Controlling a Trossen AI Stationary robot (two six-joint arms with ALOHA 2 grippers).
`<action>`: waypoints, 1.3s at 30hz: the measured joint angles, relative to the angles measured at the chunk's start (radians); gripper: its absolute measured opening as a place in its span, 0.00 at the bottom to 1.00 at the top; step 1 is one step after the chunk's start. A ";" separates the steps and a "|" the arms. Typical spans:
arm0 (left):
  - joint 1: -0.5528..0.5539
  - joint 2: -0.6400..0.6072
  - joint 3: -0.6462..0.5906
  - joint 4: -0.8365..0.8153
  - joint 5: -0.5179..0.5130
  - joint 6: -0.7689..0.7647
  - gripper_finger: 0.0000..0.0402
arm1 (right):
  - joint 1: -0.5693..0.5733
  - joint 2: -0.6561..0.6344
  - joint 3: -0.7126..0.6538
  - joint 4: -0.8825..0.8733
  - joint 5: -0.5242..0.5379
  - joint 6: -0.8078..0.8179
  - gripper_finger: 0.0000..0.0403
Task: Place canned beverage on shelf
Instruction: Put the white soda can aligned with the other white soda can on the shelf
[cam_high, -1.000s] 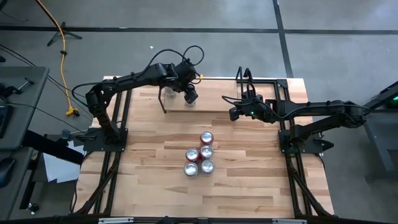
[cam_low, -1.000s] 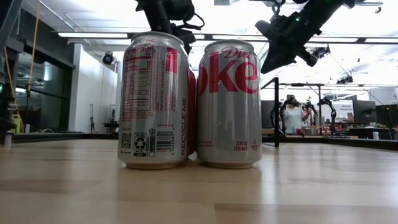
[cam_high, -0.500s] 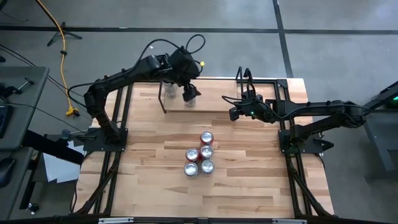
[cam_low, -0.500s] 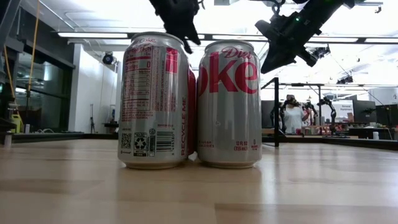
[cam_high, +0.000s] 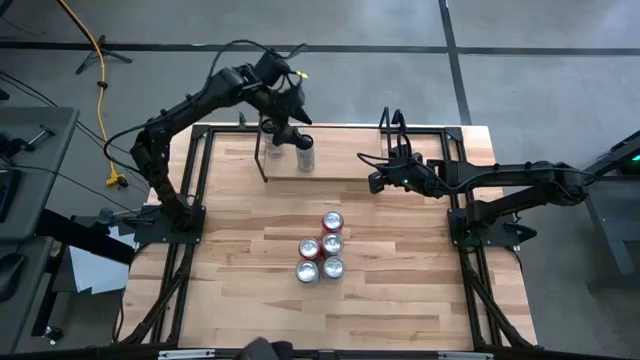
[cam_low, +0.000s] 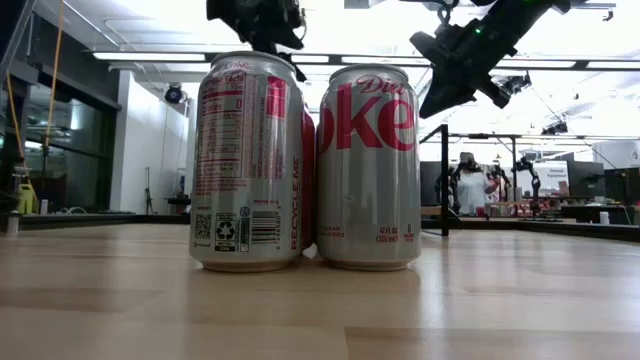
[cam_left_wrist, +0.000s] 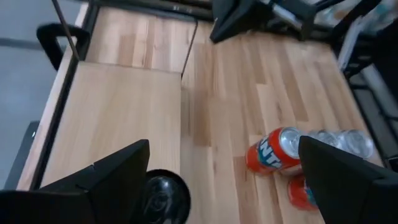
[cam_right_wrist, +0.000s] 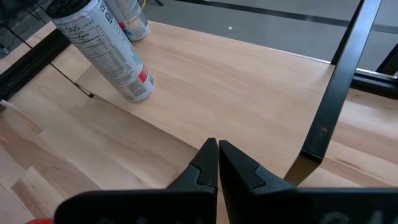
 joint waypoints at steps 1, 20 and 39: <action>0.010 -0.002 -0.005 0.006 0.031 0.011 0.91 | 0.000 0.000 0.000 0.000 -0.001 0.000 0.00; 0.045 -0.359 -0.658 0.838 -0.096 -0.088 0.91 | -0.011 0.000 0.000 0.005 0.003 0.026 0.00; -0.013 -0.334 -0.658 0.756 -0.147 0.064 0.91 | -0.011 0.000 0.000 0.007 -0.019 0.023 0.00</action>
